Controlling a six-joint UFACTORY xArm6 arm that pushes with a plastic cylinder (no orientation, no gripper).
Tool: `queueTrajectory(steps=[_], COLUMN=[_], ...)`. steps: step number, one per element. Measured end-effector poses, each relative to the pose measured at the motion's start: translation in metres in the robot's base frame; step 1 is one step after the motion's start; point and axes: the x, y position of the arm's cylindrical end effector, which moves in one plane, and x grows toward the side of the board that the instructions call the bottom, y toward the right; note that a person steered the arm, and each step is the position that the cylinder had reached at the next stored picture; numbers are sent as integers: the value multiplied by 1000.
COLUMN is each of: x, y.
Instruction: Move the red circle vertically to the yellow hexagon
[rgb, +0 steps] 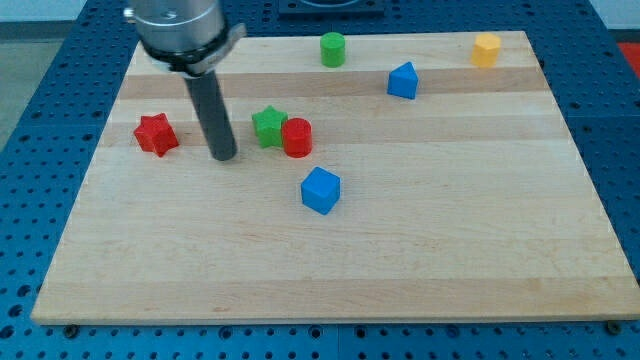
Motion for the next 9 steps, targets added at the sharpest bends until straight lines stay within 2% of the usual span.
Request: queueTrajectory(steps=[2,5,9], x=[-13,-24,-66], y=[49,152,232])
